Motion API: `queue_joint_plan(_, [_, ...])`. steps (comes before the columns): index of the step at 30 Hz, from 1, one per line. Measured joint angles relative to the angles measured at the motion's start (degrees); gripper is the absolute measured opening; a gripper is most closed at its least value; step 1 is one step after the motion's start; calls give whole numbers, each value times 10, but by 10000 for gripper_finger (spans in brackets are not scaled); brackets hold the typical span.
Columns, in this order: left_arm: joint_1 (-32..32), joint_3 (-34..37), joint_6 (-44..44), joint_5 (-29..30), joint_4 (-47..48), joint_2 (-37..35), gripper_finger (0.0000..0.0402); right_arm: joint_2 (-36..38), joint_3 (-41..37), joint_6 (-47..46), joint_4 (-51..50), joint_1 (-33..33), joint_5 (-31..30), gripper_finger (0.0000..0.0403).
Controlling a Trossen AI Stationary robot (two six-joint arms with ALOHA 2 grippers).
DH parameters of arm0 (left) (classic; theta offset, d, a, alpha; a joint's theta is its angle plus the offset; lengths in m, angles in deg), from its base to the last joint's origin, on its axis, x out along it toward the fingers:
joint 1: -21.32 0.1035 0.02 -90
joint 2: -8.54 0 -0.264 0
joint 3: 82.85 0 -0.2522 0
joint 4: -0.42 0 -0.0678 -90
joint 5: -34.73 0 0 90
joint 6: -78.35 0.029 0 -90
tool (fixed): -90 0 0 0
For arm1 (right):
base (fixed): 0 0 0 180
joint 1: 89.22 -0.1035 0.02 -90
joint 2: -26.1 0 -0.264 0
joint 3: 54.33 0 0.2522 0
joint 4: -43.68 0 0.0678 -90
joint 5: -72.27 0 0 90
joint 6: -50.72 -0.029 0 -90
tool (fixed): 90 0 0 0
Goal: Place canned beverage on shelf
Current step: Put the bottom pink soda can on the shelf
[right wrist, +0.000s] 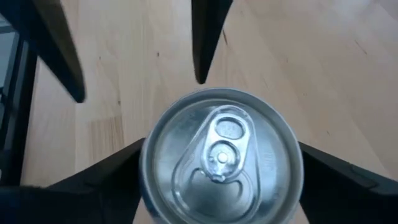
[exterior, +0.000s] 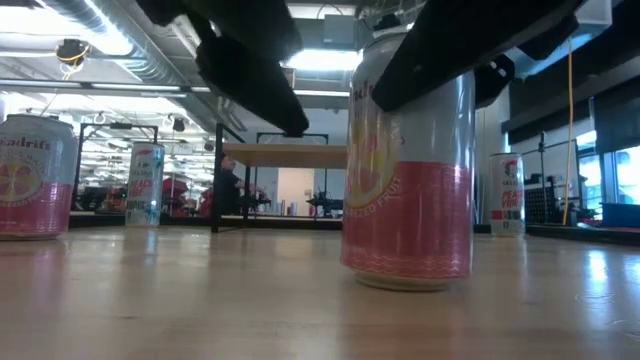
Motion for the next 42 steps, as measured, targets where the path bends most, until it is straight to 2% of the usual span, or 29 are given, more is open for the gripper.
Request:
queue_joint_plan(4, [3,-21,0,-58,50,-4,336,1,1,2,-10,9,6,268])
queue_joint_plan(7, [5,-36,0,-86,102,-29,336,7,1,15,-16,10,10,268])
queue_joint_plan(12, [6,-44,4,-92,167,-106,336,51,-2,45,-39,16,22,268])
queue_joint_plan(14, [6,-45,13,-92,183,-144,336,79,-1,53,-44,27,45,268])
queue_joint_plan(19, [14,-45,44,-118,183,-228,336,141,-1,75,-44,77,149,268])
queue_joint_plan(25, [31,-45,61,-148,182,-304,336,217,0,87,-18,139,227,268])
queue_joint_plan(29, [45,-45,78,-120,180,-341,336,264,0,90,-9,172,242,268])
queue_joint_plan(34, [77,-45,113,-24,176,-361,340,309,0,105,-5,218,241,268])
queue_joint_plan(38, [122,-45,102,22,164,-348,356,330,0,126,13,260,254,268])
queue_joint_plan(42, [162,-45,76,32,114,-312,373,338,0,164,21,293,284,268])
